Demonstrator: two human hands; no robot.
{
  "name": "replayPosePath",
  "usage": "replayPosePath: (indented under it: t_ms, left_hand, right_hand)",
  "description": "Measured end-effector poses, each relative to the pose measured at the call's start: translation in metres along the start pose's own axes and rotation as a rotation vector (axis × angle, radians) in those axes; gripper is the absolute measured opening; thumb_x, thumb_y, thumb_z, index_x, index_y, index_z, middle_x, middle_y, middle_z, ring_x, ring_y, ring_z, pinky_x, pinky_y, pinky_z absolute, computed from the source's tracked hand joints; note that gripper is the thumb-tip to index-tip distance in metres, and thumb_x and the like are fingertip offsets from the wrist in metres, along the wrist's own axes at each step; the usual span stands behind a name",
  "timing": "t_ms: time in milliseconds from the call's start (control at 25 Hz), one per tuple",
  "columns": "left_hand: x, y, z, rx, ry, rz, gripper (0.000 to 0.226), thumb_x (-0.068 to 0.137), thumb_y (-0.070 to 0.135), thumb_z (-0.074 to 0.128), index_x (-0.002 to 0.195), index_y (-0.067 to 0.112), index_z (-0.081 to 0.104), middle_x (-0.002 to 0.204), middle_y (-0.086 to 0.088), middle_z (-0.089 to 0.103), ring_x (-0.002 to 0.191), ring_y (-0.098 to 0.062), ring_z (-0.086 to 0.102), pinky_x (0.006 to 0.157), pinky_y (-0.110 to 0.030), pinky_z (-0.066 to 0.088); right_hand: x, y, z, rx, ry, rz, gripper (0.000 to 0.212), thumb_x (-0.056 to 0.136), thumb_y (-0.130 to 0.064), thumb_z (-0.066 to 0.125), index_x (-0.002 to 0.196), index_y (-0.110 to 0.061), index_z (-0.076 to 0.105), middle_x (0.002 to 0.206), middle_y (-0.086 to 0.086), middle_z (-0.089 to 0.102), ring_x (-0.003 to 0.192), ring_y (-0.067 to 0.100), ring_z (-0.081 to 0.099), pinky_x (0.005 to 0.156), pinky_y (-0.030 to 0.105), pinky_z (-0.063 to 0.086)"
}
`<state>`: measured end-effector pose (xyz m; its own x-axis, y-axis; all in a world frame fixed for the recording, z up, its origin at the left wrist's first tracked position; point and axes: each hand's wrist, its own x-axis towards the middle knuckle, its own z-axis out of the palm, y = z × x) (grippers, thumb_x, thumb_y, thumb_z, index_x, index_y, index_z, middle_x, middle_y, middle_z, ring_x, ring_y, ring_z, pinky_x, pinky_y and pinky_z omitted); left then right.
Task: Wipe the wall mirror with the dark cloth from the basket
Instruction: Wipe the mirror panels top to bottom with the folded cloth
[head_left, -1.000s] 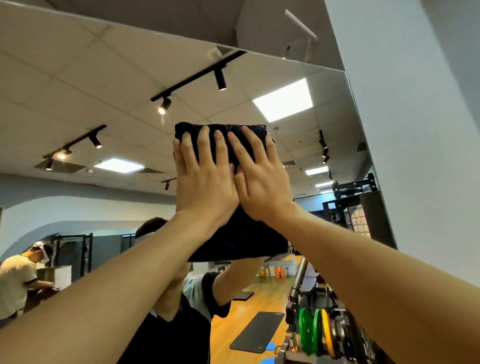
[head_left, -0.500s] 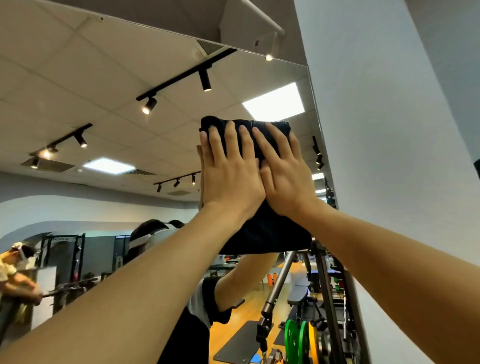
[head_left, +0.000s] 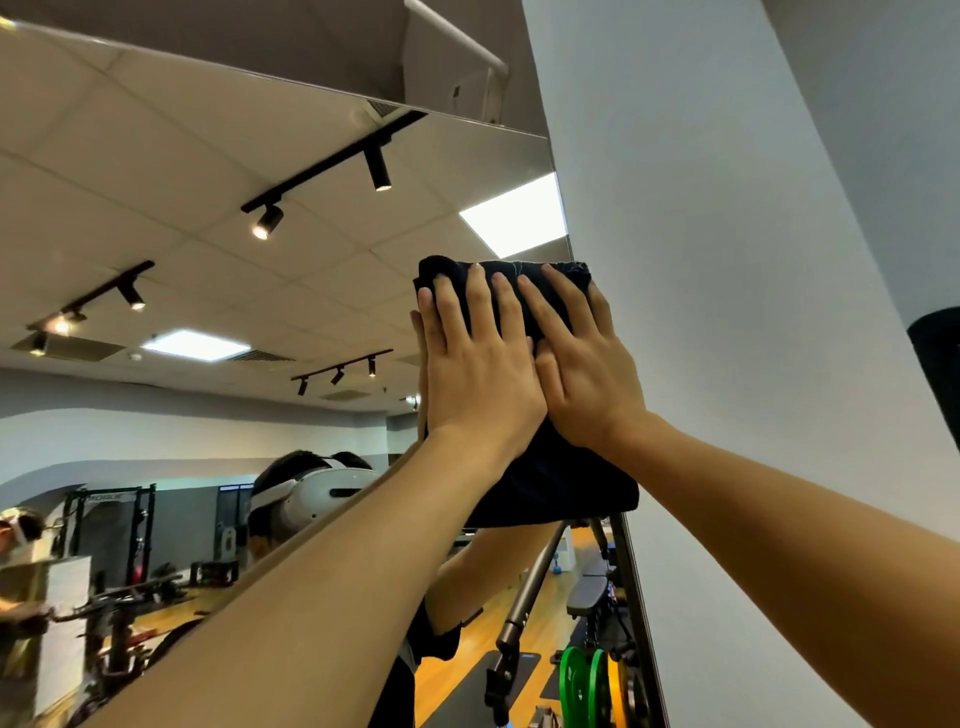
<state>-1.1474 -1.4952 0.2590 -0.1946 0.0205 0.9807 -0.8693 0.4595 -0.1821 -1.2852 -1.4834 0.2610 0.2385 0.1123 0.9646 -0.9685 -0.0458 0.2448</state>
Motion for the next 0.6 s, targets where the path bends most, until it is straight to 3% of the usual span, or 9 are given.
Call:
replayPosePath:
  t_ms: [120, 360, 600]
  left_hand:
    - [0.004, 0.007, 0.006, 0.004, 0.004, 0.021, 0.066, 0.104, 0.039, 0.022, 0.159, 0.005, 0.015, 0.164, -0.022, 0.017, 0.149, -0.047, 0.013, 0.124, -0.06, 0.007]
    - [0.003, 0.007, 0.01, 0.051, 0.034, 0.026, 0.064, 0.103, 0.038, 0.027, 0.156, 0.004, 0.024, 0.158, -0.023, 0.026, 0.145, -0.047, 0.023, 0.123, -0.059, 0.017]
    - [-0.03, 0.016, 0.013, 0.012, 0.031, -0.001, 0.063, 0.102, 0.038, 0.033, 0.154, 0.003, 0.029, 0.157, -0.021, 0.03, 0.142, -0.044, 0.024, 0.116, -0.058, 0.032]
  right_hand:
    - [-0.003, 0.008, 0.0, -0.007, 0.0, 0.041, 0.059, 0.102, -0.031, 0.03, 0.158, -0.014, 0.038, 0.163, 0.011, 0.036, 0.153, 0.032, 0.024, 0.125, 0.051, 0.026]
    - [-0.008, 0.009, 0.001, 0.044, 0.002, 0.099, 0.06, 0.099, -0.029, 0.039, 0.157, -0.016, 0.039, 0.161, 0.012, 0.036, 0.149, 0.034, 0.02, 0.108, 0.057, 0.048]
    - [-0.043, 0.002, -0.005, 0.098, 0.013, 0.094, 0.059, 0.098, -0.03, 0.04, 0.153, -0.009, 0.044, 0.157, 0.02, 0.039, 0.146, 0.035, 0.02, 0.111, 0.061, 0.042]
